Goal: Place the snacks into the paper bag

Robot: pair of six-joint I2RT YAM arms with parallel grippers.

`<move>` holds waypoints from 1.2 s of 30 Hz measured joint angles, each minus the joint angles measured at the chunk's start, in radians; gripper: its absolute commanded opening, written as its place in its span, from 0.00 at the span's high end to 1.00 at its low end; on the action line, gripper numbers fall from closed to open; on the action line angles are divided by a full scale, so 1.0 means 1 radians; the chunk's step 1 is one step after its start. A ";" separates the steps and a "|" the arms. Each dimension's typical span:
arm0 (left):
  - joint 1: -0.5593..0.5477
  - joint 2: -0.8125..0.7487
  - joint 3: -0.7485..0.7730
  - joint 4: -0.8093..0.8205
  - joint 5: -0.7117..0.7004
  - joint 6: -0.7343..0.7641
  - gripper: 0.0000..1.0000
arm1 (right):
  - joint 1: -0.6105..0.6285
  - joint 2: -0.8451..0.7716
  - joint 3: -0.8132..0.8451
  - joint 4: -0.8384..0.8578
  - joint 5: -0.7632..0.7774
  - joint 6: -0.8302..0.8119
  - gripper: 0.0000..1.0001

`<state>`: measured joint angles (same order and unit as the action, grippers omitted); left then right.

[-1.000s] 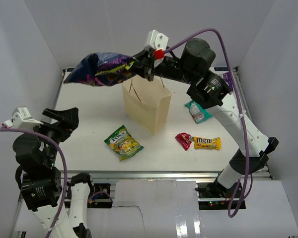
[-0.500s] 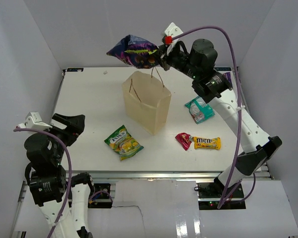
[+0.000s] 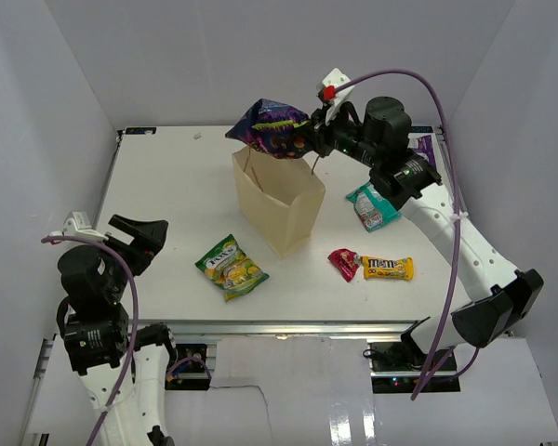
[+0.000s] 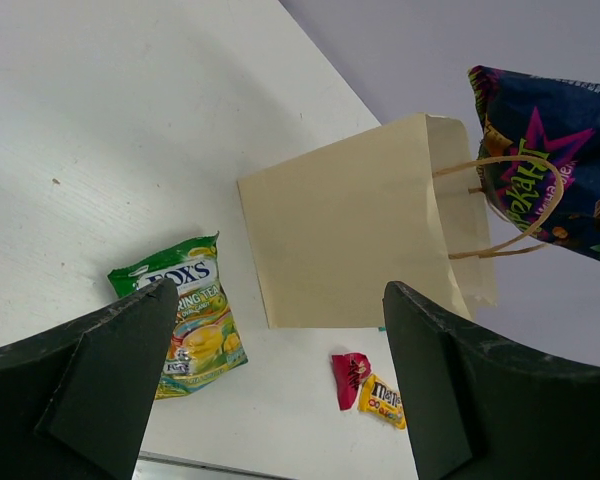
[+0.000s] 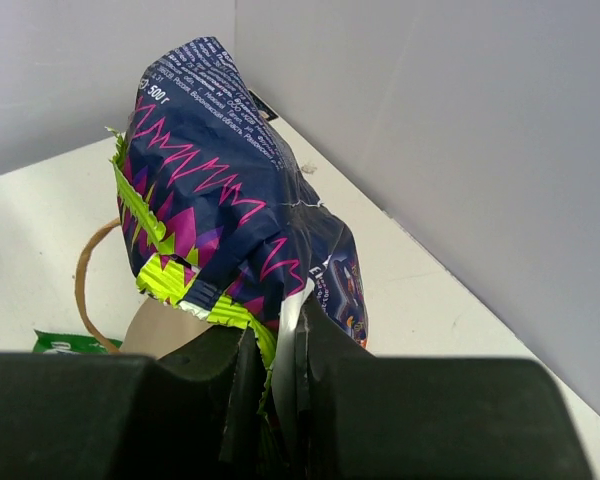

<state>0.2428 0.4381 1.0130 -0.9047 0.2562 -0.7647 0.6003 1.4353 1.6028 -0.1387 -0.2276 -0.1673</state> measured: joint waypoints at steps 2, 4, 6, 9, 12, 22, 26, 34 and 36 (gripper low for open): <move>0.000 -0.003 -0.005 0.000 0.002 -0.001 0.06 | -0.001 0.002 0.014 0.000 -0.012 0.010 0.92; 0.000 -0.005 -0.006 0.000 0.003 -0.002 0.06 | -0.001 0.010 0.035 0.000 -0.020 0.021 0.92; 0.000 -0.009 -0.008 0.002 0.003 -0.003 0.05 | -0.001 0.029 0.071 -0.003 -0.029 0.031 0.92; 0.000 -0.016 -0.014 0.003 0.006 -0.003 0.06 | 0.000 0.072 0.156 -0.013 -0.038 0.042 0.92; 0.000 -0.018 -0.021 0.008 0.007 -0.003 0.06 | -0.001 0.123 0.267 -0.021 -0.040 0.056 0.92; 0.000 -0.026 -0.044 0.015 0.009 -0.003 0.06 | -0.006 0.093 0.282 0.016 -0.028 0.229 0.92; 0.000 -0.035 -0.069 0.022 0.014 -0.004 0.06 | -0.015 0.022 0.143 0.002 -0.024 0.328 0.92; 0.000 -0.036 -0.091 0.028 0.021 -0.011 0.06 | -0.027 -0.002 0.014 -0.053 0.079 0.480 0.92; 0.000 -0.036 -0.091 0.031 0.021 -0.012 0.06 | -0.030 -0.006 -0.005 -0.060 0.126 0.510 0.92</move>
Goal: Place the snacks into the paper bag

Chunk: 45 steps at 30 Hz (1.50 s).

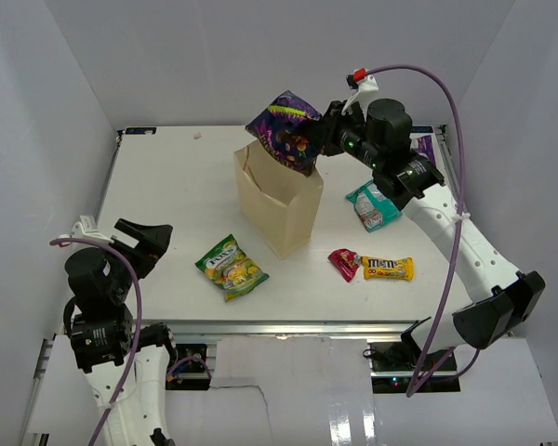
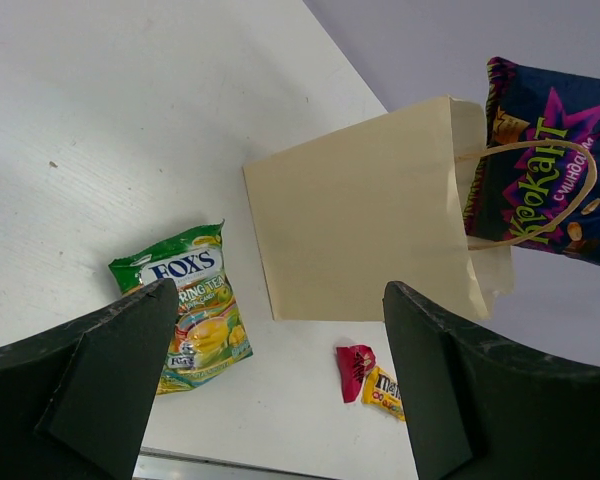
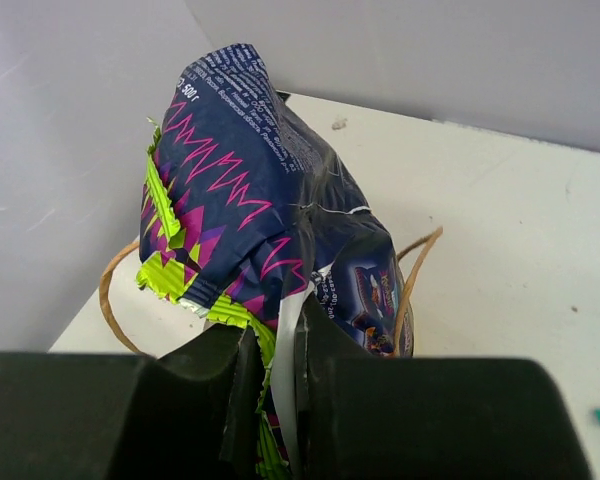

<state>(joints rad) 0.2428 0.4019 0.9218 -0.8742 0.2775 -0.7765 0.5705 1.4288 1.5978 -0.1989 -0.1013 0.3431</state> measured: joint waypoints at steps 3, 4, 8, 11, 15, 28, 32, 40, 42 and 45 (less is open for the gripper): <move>0.000 0.000 0.000 0.001 0.000 0.000 0.06 | -0.005 -0.017 -0.027 -0.016 0.048 0.037 0.92; 0.000 0.000 0.000 0.002 0.000 -0.002 0.06 | -0.008 -0.023 -0.032 -0.023 0.057 0.046 0.92; 0.000 0.000 -0.006 0.016 0.001 -0.004 0.06 | -0.010 -0.052 -0.052 -0.042 0.076 0.079 0.92; 0.000 0.000 -0.014 0.021 0.002 -0.006 0.06 | -0.010 -0.067 -0.058 -0.042 0.066 0.099 0.92; 0.000 0.000 -0.017 0.023 0.005 -0.008 0.06 | -0.010 -0.083 -0.066 -0.036 0.033 0.111 0.92; 0.000 0.000 -0.034 0.032 0.018 -0.012 0.06 | -0.008 -0.136 -0.158 -0.029 -0.045 0.120 0.92; 0.000 0.000 -0.061 0.043 0.029 -0.022 0.06 | -0.008 -0.143 -0.191 -0.004 -0.081 0.112 0.92; 0.000 0.012 -0.146 0.059 0.100 -0.061 0.06 | 0.004 -0.125 -0.232 0.049 -0.140 0.047 0.60; 0.000 0.021 -0.185 0.060 0.123 -0.083 0.06 | 0.011 -0.116 -0.232 0.103 -0.152 0.032 0.52; 0.000 0.022 -0.254 0.062 0.156 -0.120 0.07 | 0.027 -0.113 -0.231 0.173 -0.176 0.006 0.44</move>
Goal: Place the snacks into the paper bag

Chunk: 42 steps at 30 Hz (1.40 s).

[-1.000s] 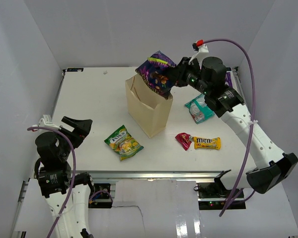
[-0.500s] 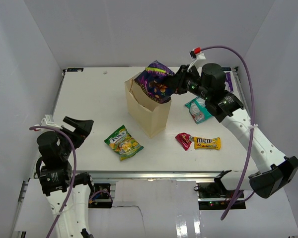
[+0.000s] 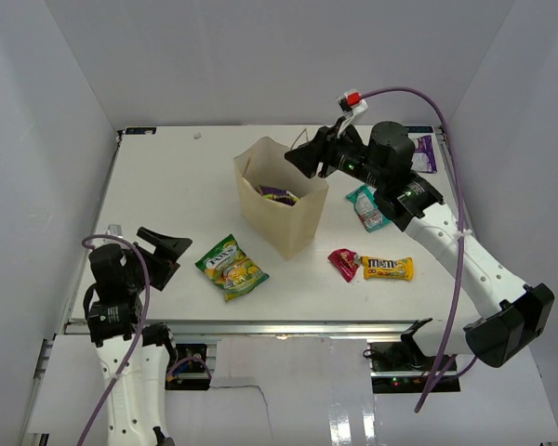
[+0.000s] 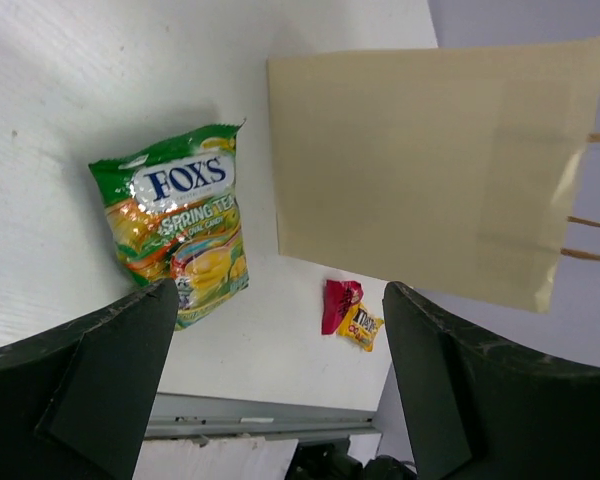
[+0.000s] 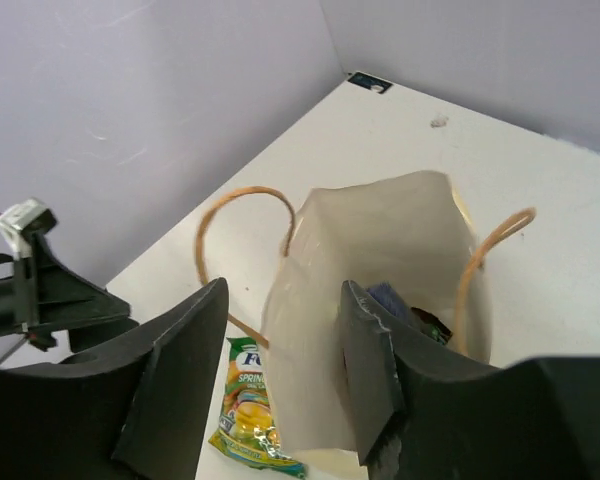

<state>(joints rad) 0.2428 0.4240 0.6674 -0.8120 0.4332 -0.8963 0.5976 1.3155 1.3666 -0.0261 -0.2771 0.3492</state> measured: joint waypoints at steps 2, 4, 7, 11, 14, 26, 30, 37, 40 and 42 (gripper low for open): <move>0.000 0.000 -0.048 0.003 0.025 -0.025 0.07 | 0.009 0.000 0.000 0.030 -0.019 -0.018 0.44; 0.000 0.005 -0.090 0.001 0.048 -0.046 0.06 | 0.015 0.000 0.000 0.050 -0.047 -0.034 0.42; 0.000 0.031 -0.147 -0.005 0.078 -0.066 0.05 | 0.018 0.000 0.001 0.066 -0.120 -0.076 0.33; 0.000 0.071 -0.188 -0.006 0.093 -0.071 0.02 | 0.018 0.000 0.022 0.057 -0.259 -0.187 0.17; -0.001 0.112 -0.198 -0.006 0.095 -0.064 0.02 | 0.018 -0.007 0.041 0.021 -0.322 -0.299 0.09; -0.439 0.497 -0.240 0.220 -0.111 -0.179 0.02 | -0.145 -0.180 -0.051 -0.249 -0.386 -0.632 0.02; -0.590 0.710 -0.187 0.301 -0.188 -0.255 0.17 | -0.235 -0.209 -0.087 -0.299 -0.417 -0.657 0.02; -0.623 0.800 -0.174 0.480 -0.346 -0.299 0.66 | -0.354 -0.285 -0.188 -0.364 -0.444 -0.683 0.02; -0.627 0.767 -0.183 0.540 -0.371 -0.288 0.86 | -0.375 -0.312 -0.222 -0.381 -0.450 -0.691 0.02; -0.631 0.716 -0.190 0.558 -0.398 -0.268 0.91 | -0.381 -0.318 -0.232 -0.386 -0.454 -0.695 0.02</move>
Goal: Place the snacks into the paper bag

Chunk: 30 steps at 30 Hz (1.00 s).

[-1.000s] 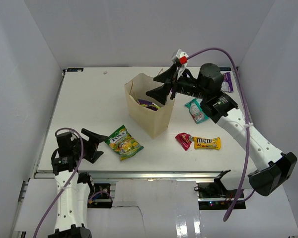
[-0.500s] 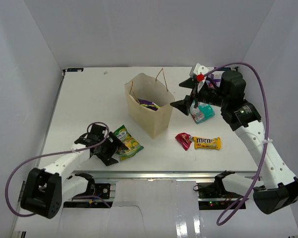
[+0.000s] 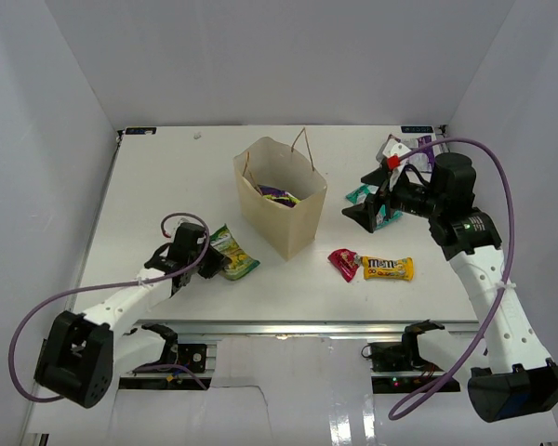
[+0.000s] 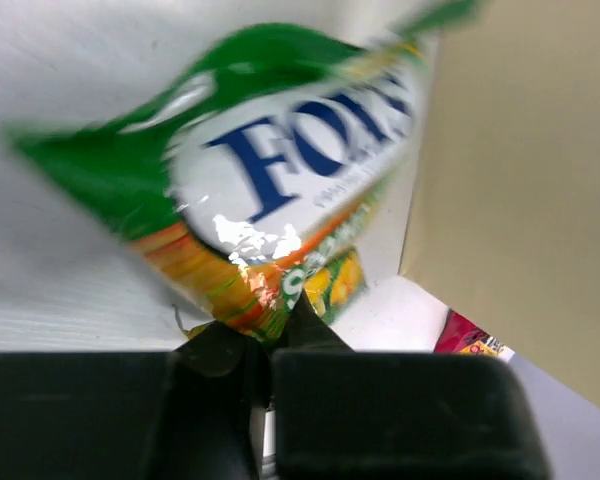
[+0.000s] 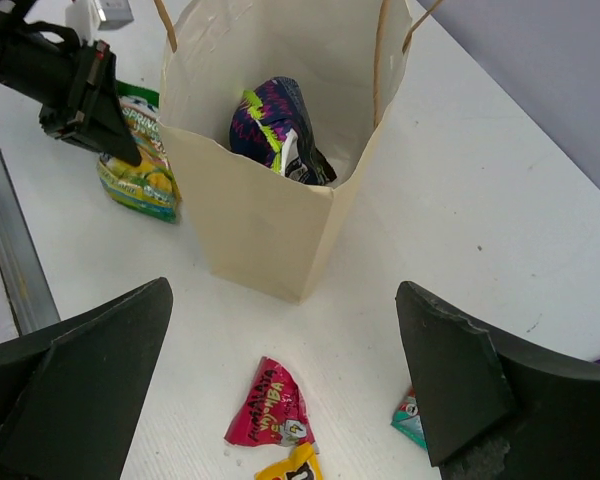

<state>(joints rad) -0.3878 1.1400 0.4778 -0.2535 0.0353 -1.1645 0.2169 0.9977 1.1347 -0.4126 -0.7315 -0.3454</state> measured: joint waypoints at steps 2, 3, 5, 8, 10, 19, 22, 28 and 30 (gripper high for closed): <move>0.000 -0.087 -0.011 -0.023 -0.049 0.039 0.96 | -0.002 -0.002 -0.006 -0.006 -0.005 -0.004 0.02; 0.000 -0.141 -0.015 -0.052 -0.076 0.060 0.97 | -0.003 -0.002 -0.006 -0.008 -0.005 -0.005 0.02; 0.001 -0.276 -0.016 -0.120 -0.127 0.112 0.99 | -0.008 -0.002 -0.007 -0.008 -0.006 -0.006 0.02; 0.002 -0.496 0.017 -0.203 -0.187 0.188 1.00 | -0.016 -0.002 -0.016 -0.007 -0.006 -0.008 0.02; 0.002 -0.589 0.095 -0.250 -0.220 0.243 1.00 | -0.020 0.001 -0.025 -0.008 -0.005 -0.011 0.02; 0.003 -0.402 0.628 -0.203 -0.230 0.468 1.00 | -0.027 0.025 -0.038 -0.011 0.000 -0.032 0.02; 0.003 -0.246 0.784 -0.179 -0.180 0.518 1.00 | -0.027 0.023 -0.041 -0.010 0.006 -0.035 0.02; -0.002 0.096 1.033 -0.131 0.020 0.555 1.00 | -0.036 0.010 -0.060 -0.013 0.025 -0.040 0.02; -0.015 0.170 1.052 -0.145 0.069 0.565 1.00 | -0.042 0.003 -0.064 -0.012 0.030 -0.042 0.02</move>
<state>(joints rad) -0.4026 1.3102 1.5299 -0.3981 0.1047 -0.5995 0.1753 1.0008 1.0702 -0.4244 -0.7013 -0.3870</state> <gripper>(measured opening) 0.057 0.984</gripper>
